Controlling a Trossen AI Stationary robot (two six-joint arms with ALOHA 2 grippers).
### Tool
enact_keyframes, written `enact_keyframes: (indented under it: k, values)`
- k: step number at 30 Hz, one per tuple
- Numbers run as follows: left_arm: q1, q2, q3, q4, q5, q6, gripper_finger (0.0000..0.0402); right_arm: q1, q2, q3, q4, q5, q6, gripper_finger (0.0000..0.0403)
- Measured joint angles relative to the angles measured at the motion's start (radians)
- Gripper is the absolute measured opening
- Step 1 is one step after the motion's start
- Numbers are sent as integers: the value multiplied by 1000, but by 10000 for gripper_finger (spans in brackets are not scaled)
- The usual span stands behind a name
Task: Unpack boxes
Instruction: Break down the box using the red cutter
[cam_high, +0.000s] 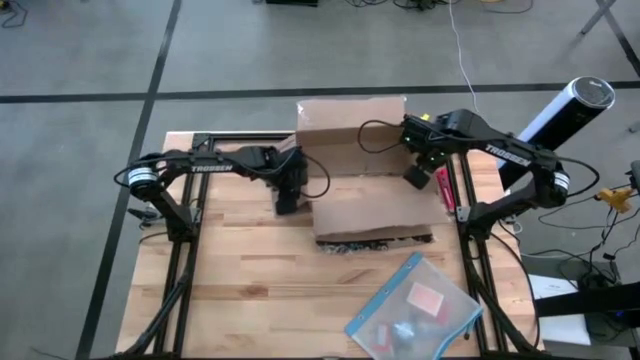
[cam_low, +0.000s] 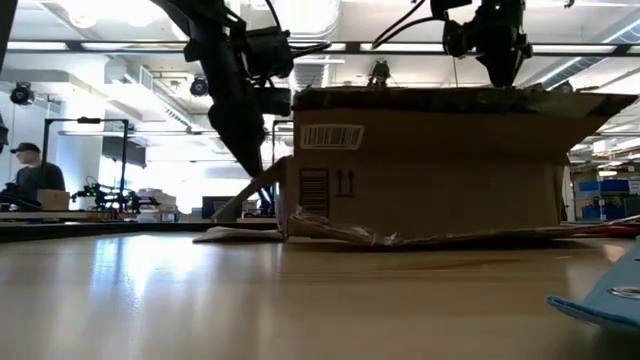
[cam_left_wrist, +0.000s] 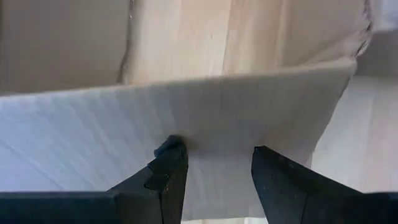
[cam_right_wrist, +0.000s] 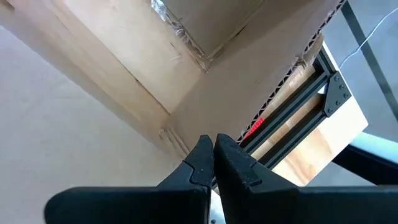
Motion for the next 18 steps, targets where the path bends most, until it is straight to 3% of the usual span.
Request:
enact_keyframes:
  k: [18]
  values:
    - [2,-63,-121,8,13,-24,155,0,-120,-32,3,-4,139,0]
